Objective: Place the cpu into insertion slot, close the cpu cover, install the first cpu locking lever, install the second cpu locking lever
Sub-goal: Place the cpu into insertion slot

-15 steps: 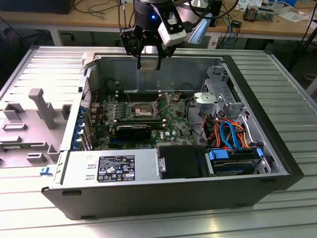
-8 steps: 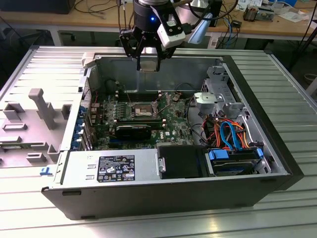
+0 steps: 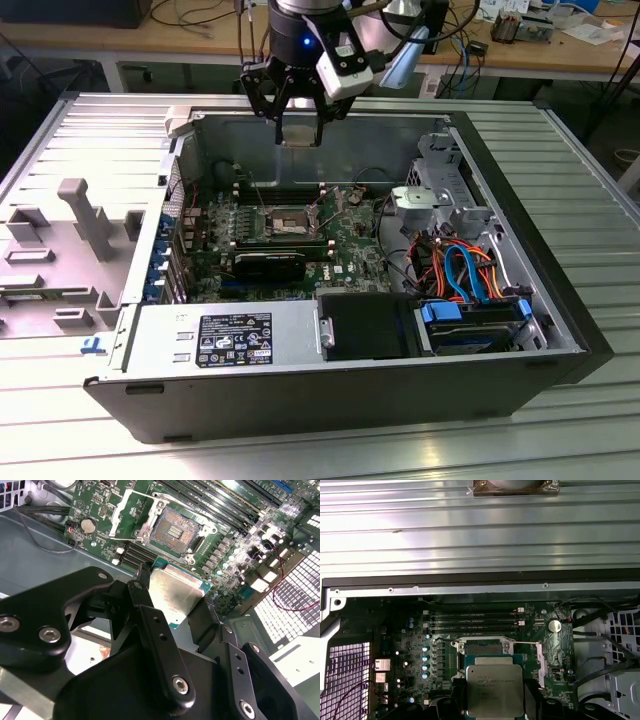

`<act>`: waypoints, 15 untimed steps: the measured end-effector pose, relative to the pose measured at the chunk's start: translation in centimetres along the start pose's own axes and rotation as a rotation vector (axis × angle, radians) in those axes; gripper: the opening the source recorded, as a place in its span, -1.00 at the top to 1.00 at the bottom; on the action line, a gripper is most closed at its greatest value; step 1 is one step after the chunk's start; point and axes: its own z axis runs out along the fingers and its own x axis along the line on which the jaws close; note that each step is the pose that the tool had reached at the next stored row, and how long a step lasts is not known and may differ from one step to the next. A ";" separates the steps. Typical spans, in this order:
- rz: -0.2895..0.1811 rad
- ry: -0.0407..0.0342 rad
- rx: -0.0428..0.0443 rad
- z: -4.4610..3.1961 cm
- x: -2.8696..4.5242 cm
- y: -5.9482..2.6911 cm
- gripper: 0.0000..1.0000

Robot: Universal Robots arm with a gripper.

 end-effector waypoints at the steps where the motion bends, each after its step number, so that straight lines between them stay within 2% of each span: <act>1: 0.000 0.0000 0.0000 0.01 0.00 -0.01 -0.09; 15: 0.000 0.0000 0.0000 0.25 0.03 -0.25 -0.09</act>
